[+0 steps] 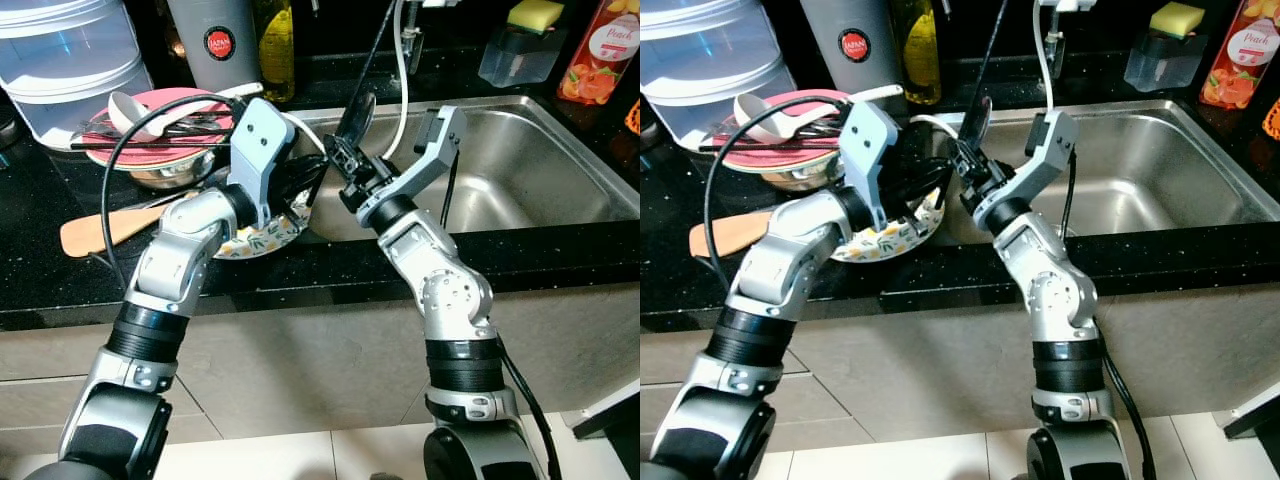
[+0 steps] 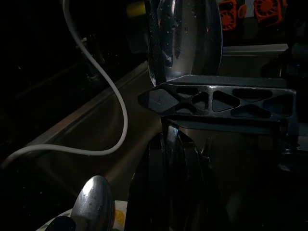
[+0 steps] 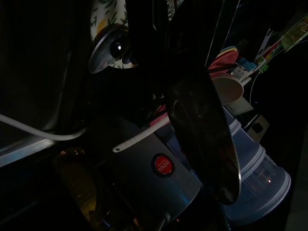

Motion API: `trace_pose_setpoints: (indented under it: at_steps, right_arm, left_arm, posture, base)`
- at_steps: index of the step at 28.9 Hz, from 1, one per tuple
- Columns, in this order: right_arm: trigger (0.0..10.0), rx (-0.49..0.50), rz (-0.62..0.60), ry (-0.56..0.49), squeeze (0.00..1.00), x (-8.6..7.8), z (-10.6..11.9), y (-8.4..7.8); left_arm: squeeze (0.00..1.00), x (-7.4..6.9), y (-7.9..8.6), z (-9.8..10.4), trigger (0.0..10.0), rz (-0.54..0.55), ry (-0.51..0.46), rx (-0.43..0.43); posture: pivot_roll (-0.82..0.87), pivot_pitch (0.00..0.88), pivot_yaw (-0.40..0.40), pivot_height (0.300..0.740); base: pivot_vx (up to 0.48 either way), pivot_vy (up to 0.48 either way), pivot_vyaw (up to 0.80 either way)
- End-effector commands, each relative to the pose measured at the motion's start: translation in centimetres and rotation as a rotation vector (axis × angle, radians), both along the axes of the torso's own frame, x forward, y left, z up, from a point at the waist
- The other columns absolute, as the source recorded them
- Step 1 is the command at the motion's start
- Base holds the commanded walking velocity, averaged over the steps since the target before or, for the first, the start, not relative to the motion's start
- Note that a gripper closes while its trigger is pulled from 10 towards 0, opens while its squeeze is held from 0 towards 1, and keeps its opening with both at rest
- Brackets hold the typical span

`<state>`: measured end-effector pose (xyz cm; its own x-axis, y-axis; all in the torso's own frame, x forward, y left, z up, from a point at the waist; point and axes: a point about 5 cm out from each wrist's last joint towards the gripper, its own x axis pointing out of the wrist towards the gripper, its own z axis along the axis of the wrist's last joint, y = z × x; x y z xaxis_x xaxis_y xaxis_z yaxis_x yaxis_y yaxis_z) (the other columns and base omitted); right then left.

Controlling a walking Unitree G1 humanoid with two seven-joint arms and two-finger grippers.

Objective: Kitchen organization

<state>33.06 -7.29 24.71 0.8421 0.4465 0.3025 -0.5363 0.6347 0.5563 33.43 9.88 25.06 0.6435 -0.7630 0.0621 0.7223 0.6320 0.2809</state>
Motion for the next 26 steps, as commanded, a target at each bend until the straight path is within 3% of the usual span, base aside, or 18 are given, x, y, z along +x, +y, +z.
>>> trace_pose_setpoints:
  at_steps: [1,5,6,7,12,13,14,15,18,22,26]
  right_arm:
    - [0.0,0.007,-0.018,0.019,0.0,0.2,-0.3,0.0]
    - [0.0,0.004,-0.021,0.019,0.0,0.3,-0.3,-0.1]
    - [5.8,0.0,-0.023,0.021,0.0,0.3,-0.3,-0.1]
    - [10.0,-0.005,-0.026,0.023,0.0,0.4,-0.3,-0.1]
    - [10.0,-0.014,-0.037,0.03,0.0,0.5,-0.4,-0.2]
    - [10.0,-0.019,-0.049,0.034,0.0,0.7,-0.5,-0.3]
    - [10.0,-0.022,-0.058,0.037,0.0,0.8,-0.6,-0.5]
    - [10.0,-0.031,-0.09,0.049,0.0,1.2,-0.7,-1.0]
    - [10.0,-0.033,-0.097,0.051,0.0,1.2,-0.7,-1.1]
    - [10.0,-0.015,-0.226,0.072,0.0,3.2,-0.1,-3.6]
    - [10.0,0.078,-0.333,0.101,0.0,4.9,1.2,-6.1]
  left_arm:
    - [0.0,-0.2,0.3,0.3,10.0,0.007,-0.024,0.025]
    - [0.0,-0.2,0.2,0.3,10.0,0.003,-0.027,0.024]
    - [1.0,-0.2,0.2,0.2,10.0,-0.001,-0.008,0.012]
    - [1.0,-0.2,0.3,0.3,10.0,-0.004,0.001,0.0]
    - [1.0,0.0,0.7,1.0,10.0,0.03,-0.015,-0.049]
    - [0.76,-0.1,0.9,1.3,10.0,0.037,-0.021,-0.082]
    - [0.76,-0.2,1.1,1.6,10.0,0.04,-0.024,-0.104]
    - [0.0,-0.6,1.6,2.2,10.0,0.035,-0.036,-0.156]
    - [0.0,-0.7,1.6,2.3,10.0,0.033,-0.039,-0.166]
    - [0.0,-1.5,2.5,3.4,10.0,0.036,-0.058,-0.277]
    - [0.0,-1.5,2.9,3.4,10.0,0.081,-0.06,-0.274]
  posture:
    - [0.01,0.032,0.004,0.74]
    - [0.01,0.032,0.004,0.74]
    - [0.01,0.031,0.004,0.74]
    - [0.01,0.031,0.004,0.74]
    - [0.01,0.032,0.007,0.74]
    - [0.01,0.032,0.007,0.74]
    - [0.01,0.032,0.007,0.74]
    - [0.01,0.033,0.009,0.74]
    - [0.01,0.033,0.009,0.74]
    - [0.03,0.038,0.004,0.74]
    - [0.05,0.041,-0.008,0.74]
  base:
    - [0.0,0.0,0.0]
    - [0.0,0.0,0.0]
    - [0.0,0.0,0.0]
    - [0.0,0.0,0.0]
    - [0.0,0.0,0.0]
    - [0.0,0.0,0.0]
    - [0.0,0.0,0.0]
    - [0.0,0.0,0.0]
    - [0.0,0.0,0.0]
    - [0.0,0.0,0.0]
    - [0.0,0.0,0.0]
